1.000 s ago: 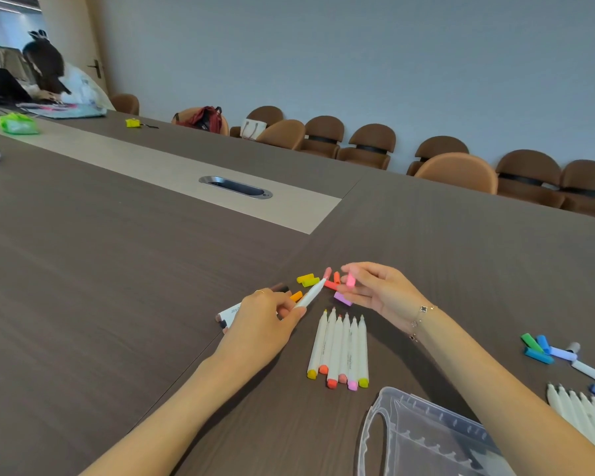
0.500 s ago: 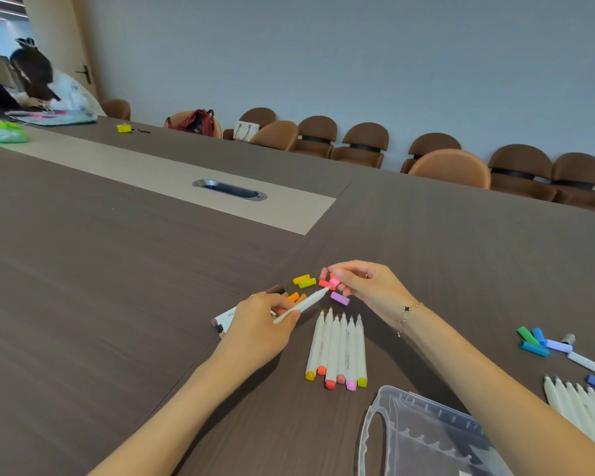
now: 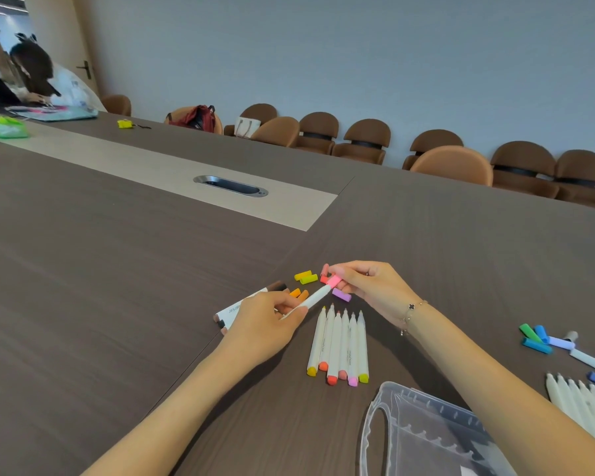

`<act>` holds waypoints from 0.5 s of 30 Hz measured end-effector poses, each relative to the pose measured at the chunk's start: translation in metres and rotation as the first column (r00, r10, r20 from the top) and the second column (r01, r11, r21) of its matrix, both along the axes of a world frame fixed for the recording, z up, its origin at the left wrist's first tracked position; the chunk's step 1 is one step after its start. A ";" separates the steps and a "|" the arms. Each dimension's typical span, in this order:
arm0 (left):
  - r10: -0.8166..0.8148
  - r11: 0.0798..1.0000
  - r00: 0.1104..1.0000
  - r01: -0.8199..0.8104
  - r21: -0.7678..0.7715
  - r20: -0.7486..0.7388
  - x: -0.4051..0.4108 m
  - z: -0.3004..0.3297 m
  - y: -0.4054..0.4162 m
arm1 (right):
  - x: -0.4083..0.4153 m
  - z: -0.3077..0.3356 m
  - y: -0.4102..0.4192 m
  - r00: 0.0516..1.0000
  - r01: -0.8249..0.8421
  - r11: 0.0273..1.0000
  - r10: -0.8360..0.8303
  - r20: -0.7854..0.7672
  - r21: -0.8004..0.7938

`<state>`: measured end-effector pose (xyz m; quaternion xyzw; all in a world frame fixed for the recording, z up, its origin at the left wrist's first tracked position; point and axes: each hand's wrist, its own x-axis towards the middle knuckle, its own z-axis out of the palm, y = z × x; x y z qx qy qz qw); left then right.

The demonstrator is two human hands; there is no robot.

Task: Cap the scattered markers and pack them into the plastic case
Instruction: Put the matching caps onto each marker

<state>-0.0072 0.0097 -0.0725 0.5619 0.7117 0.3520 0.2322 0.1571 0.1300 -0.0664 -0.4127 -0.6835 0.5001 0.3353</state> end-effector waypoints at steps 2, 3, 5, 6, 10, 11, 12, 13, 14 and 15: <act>-0.013 1.000 0.999 0.013 0.008 0.042 0.001 0.001 -0.001 | -0.001 0.000 -0.002 1.000 -0.012 1.000 0.012 -0.018 -0.012; -0.015 1.000 0.997 0.014 0.013 0.070 0.002 0.001 -0.001 | -0.003 0.000 -0.003 0.999 -0.018 1.000 0.018 -0.033 -0.022; 0.007 1.000 0.995 -0.009 0.023 0.098 0.003 0.002 -0.003 | -0.008 -0.001 -0.006 0.998 -0.012 0.999 0.011 -0.055 -0.032; 0.027 0.999 0.994 -0.030 0.027 0.107 0.002 0.001 -0.003 | -0.011 -0.002 -0.008 0.998 -0.001 1.000 0.000 -0.060 -0.026; 0.064 0.998 0.967 -0.062 -0.015 0.246 0.005 0.001 -0.005 | -0.020 0.000 -0.013 0.998 0.006 0.999 -0.004 -0.062 0.042; 0.059 0.998 0.959 -0.052 -0.034 0.279 0.008 0.000 -0.005 | -0.023 0.002 -0.013 1.000 -0.012 0.997 0.014 -0.026 0.071; 0.063 0.998 0.960 -0.055 -0.036 0.273 0.012 -0.001 -0.005 | -0.027 0.004 -0.013 0.999 -0.037 0.995 0.035 0.027 0.095; 0.079 0.997 0.973 -0.077 -0.019 0.215 0.014 -0.003 -0.006 | -0.030 0.008 -0.011 0.995 -0.063 0.992 0.053 0.090 0.113; 0.103 0.994 0.988 -0.105 0.010 0.119 0.014 -0.003 -0.006 | -0.032 0.012 -0.008 0.987 -0.080 0.989 0.062 0.145 0.125; 0.122 0.992 0.993 -0.122 0.033 0.010 0.012 -0.003 -0.006 | -0.032 0.016 -0.003 0.980 -0.082 0.987 0.054 0.190 0.141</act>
